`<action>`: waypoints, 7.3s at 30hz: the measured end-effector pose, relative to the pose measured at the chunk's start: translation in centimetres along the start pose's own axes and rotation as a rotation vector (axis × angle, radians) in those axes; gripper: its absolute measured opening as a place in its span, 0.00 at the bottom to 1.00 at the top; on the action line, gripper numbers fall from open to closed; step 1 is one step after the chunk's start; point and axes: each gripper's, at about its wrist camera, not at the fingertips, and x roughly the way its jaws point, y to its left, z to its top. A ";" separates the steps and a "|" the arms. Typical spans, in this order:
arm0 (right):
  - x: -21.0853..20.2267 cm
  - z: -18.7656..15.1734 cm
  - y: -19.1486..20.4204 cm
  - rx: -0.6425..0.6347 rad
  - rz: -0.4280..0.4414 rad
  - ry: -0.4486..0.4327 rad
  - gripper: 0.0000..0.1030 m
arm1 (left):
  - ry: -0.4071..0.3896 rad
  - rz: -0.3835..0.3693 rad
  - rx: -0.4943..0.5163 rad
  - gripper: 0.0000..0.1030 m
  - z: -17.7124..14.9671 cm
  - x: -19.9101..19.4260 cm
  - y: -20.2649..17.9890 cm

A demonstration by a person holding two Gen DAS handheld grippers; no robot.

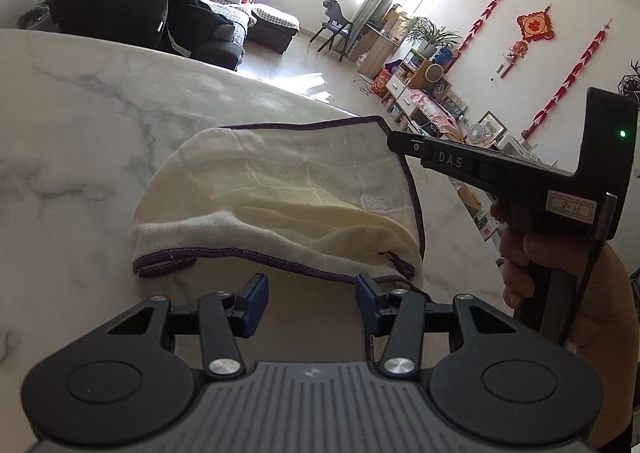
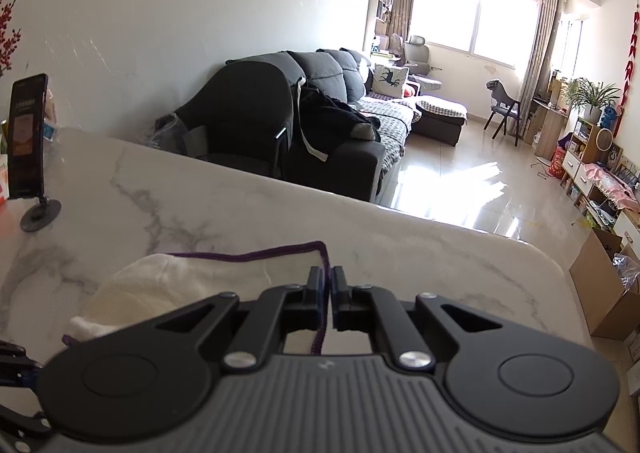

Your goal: Fold towel

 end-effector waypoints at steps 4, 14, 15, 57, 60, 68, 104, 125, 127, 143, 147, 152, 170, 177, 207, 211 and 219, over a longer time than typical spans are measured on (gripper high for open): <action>0.2 0.0 -0.1 -0.001 0.000 0.004 0.04 | 0.005 -0.030 -0.085 0.47 0.7 0.8 0.7; 0.7 0.1 -0.4 -0.001 -0.006 0.010 0.04 | -0.025 -0.007 -0.076 0.06 1.9 1.1 1.2; 0.8 0.1 -0.5 0.000 -0.012 0.010 0.04 | -0.028 0.013 -0.059 0.06 1.9 1.0 1.2; 0.5 -1.7 -1.6 0.075 -0.035 0.125 0.44 | -0.047 0.175 0.273 0.51 1.2 -2.2 0.4; 0.4 -1.8 -1.6 0.081 -0.032 0.135 0.44 | -0.019 0.146 0.375 0.51 0.2 -1.7 -1.2; 0.2 -2.2 -1.6 0.097 -0.022 0.159 0.44 | 0.043 0.097 0.659 0.51 -3.0 1.1 -5.1; 0.9 -3.6 -3.7 0.091 -0.062 0.243 0.13 | 0.104 0.184 0.661 0.02 -3.4 0.7 -1.5; 0.9 -3.2 -3.4 0.060 -0.066 0.251 0.23 | 0.166 0.084 0.721 0.10 -4.4 -0.9 -1.7; 1.1 -3.0 -3.1 0.054 -0.061 0.249 0.26 | 0.174 0.064 0.736 0.30 -4.3 -1.0 -1.9; 2.2 -3.4 -2.1 0.015 -0.047 0.255 0.39 | 0.097 0.196 0.441 0.79 1.9 1.2 2.6; 2.2 -3.5 -1.9 0.002 -0.042 0.255 0.41 | 0.073 0.240 0.319 0.79 4.1 2.0 4.6; 2.3 -3.5 -1.8 -0.012 -0.042 0.253 0.42 | 0.044 0.246 0.244 0.79 6.6 3.2 5.8; 2.2 -2.9 -1.4 -0.031 -0.047 0.238 0.44 | 0.002 0.123 0.026 0.26 10.7 5.5 8.4; 2.1 -2.8 -1.2 -0.028 -0.047 0.234 0.44 | -0.042 -0.007 0.187 0.20 9.5 4.4 4.6; 1.8 -4.7 -2.4 0.015 -0.031 0.262 0.44 | 0.005 -0.038 0.730 0.40 4.2 11.7 -4.2; 1.6 -5.1 -2.5 0.011 -0.023 0.264 0.41 | 0.031 -0.036 0.711 0.36 4.4 13.4 -4.0; 1.8 -5.4 -2.1 0.003 -0.008 0.271 0.41 | 0.013 -0.018 0.683 0.07 4.6 13.4 -3.7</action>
